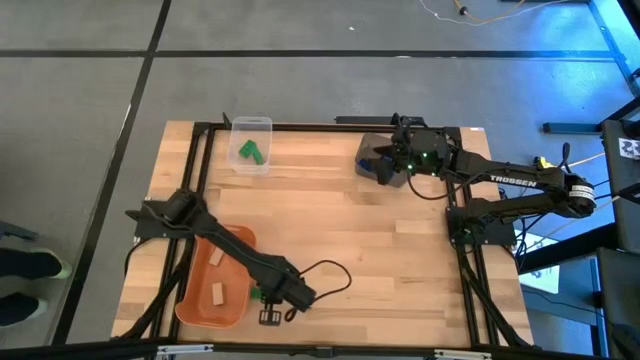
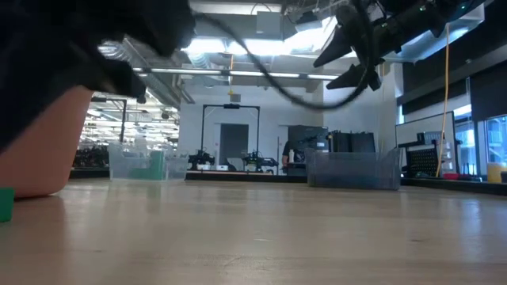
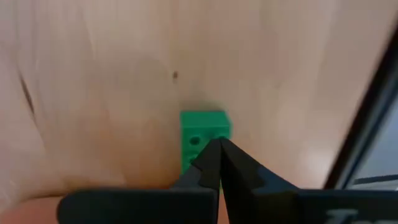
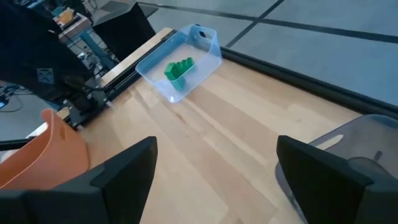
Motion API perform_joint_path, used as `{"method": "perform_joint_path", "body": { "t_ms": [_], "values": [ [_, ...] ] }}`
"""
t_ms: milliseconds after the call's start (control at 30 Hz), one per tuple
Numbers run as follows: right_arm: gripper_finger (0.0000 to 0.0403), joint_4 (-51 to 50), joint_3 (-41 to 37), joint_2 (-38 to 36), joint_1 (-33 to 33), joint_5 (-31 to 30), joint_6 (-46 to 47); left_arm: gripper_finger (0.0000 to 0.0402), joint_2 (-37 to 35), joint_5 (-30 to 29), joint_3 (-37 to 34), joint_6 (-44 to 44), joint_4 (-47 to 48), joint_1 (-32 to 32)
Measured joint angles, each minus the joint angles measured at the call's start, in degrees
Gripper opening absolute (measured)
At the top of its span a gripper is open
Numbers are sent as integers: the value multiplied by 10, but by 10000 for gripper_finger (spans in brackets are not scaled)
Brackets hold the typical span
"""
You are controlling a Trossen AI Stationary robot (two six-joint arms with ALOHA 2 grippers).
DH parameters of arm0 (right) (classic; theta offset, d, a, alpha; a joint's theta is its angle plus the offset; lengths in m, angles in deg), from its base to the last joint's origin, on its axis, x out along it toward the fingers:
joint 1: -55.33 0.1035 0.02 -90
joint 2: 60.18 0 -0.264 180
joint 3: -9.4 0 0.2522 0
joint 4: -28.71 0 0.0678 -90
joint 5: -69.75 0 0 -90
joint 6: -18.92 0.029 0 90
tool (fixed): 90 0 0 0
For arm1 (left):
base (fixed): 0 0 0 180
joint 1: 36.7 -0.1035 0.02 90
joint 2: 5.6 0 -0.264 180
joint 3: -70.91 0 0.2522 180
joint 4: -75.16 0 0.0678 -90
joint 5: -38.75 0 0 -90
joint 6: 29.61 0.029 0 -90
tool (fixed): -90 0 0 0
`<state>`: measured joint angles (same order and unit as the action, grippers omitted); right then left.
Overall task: Sort & place blocks by color
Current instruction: Put the green game piece into the transparent bin
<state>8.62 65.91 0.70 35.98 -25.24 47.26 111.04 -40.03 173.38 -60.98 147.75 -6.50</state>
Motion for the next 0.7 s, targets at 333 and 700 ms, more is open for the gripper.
{"method": "perform_joint_path", "body": {
  "t_ms": [333, 700],
  "values": [
    [330, 1, 0, 0, 0, -6, -17, 0, 31, 57, 0, -47, 25, -1],
    [330, 1, 0, 0, 0, -5, -18, 0, 29, -6, 1, -51, -77, -12]
  ]
}}
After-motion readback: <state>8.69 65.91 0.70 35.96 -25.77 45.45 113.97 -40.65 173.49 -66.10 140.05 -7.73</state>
